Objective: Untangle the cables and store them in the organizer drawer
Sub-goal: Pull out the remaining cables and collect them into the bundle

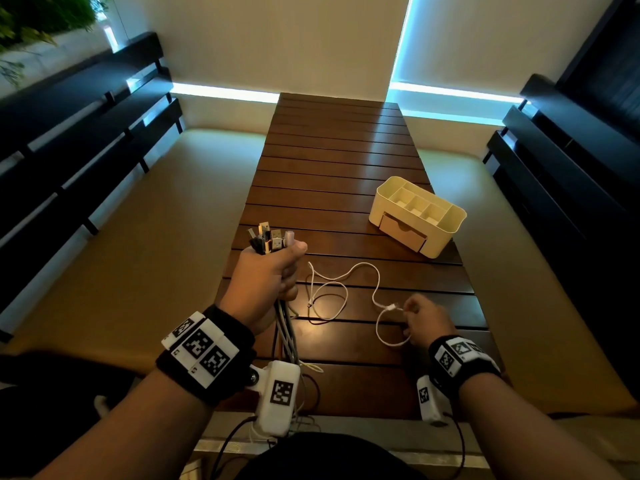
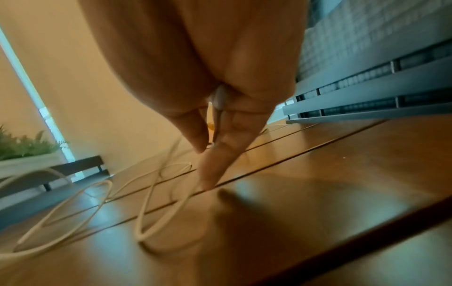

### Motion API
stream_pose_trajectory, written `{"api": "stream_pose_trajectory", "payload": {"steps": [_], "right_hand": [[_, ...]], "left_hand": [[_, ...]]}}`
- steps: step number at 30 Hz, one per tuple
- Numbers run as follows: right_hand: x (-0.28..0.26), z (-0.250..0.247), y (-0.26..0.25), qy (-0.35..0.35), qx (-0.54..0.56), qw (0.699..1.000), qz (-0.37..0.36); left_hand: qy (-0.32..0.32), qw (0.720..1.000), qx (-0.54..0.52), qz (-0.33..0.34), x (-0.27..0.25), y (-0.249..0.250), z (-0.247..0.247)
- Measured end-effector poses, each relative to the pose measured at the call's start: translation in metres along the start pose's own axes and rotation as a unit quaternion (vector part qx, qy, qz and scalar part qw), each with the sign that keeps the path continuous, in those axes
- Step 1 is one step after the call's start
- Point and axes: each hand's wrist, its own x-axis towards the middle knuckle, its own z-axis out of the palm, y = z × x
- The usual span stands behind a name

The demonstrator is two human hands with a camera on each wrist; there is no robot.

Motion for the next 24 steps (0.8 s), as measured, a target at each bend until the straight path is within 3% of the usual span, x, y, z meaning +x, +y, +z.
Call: {"api": "stream_pose_trajectory", "payload": {"steps": [3, 6, 11, 14, 19, 24], "right_hand": [[0.000, 0.008, 0.010, 0.015, -0.127, 0.990, -0.053], [-0.003, 0.011, 0.013, 0.050, -0.153, 0.983, -0.093], [-0.007, 0.005, 0.008, 0.009, -0.088, 0.994, -0.062], [-0.013, 0.002, 0.000, 0.020, -0.017, 0.999, -0.033], [-0.026, -0.004, -0.012, 0.113, 0.013, 0.989, -0.093], [-0.031, 0.003, -0.015, 0.055, -0.017, 0.992, -0.113]], "left_hand": [[0.000, 1.000, -0.002, 0.000, 0.000, 0.000, -0.002], [0.000, 1.000, -0.002, -0.001, 0.001, -0.001, -0.004], [0.001, 1.000, -0.003, -0.004, 0.002, -0.001, -0.003], [-0.002, 1.000, -0.003, -0.004, 0.003, -0.001, -0.002], [0.006, 1.000, -0.005, -0.005, 0.004, -0.003, 0.001], [0.006, 1.000, -0.005, -0.004, 0.003, -0.003, 0.004]]}}
